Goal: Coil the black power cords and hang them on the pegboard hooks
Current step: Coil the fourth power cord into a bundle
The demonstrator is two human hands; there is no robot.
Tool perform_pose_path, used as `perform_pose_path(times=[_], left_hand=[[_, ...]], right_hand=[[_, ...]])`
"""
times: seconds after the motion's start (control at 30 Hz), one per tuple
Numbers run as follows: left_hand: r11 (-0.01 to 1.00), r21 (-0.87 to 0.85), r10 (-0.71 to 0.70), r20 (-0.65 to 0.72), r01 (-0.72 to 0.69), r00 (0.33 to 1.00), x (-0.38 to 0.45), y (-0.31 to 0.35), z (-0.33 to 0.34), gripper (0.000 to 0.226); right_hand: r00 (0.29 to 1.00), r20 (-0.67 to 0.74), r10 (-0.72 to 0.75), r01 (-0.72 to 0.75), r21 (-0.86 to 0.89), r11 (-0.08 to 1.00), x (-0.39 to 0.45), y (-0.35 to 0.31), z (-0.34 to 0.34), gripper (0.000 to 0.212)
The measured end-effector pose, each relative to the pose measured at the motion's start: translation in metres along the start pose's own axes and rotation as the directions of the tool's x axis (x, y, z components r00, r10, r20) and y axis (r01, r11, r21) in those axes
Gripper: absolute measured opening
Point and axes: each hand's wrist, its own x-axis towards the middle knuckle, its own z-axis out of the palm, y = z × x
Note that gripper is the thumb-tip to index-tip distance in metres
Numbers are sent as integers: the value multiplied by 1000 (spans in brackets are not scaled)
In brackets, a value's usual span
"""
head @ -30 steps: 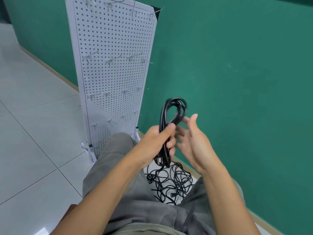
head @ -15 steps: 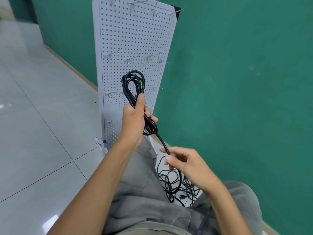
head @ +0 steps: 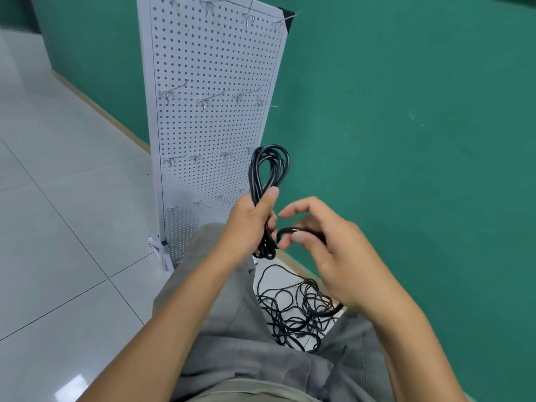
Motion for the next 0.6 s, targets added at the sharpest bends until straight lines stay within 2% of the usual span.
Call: perform_pose_path(times=[0.13, 0.27, 0.37, 0.47, 0.53, 0.6], left_hand=[[995, -94, -17, 141, 30, 990, -9, -1, 16, 51], [954, -275, -48, 254, 120, 966, -23, 8, 30, 57], [899, -378, -96, 326, 223, 940, -30, 16, 36, 62], [812, -474, -137, 412, 341, 901, -32, 22, 36, 68], [804, -492, -97, 445, 334, 890, -30, 23, 32, 57], [857, -441, -36, 464, 266, 885, -29, 25, 28, 27]], right_hand=[[997, -69, 25, -20, 79, 997, 5, -3, -14, 29], [977, -150, 151, -118, 210, 971, 8, 5, -21, 51], [949, -194, 247, -179, 313, 933, 6, 11, -19, 64], [911, -242, 333, -201, 444, 873, 3, 14, -13, 66], [901, -262, 345, -216, 419, 882, 3, 19, -11, 60], [910, -235, 342, -218, 430, 876, 3, 23, -12, 55]])
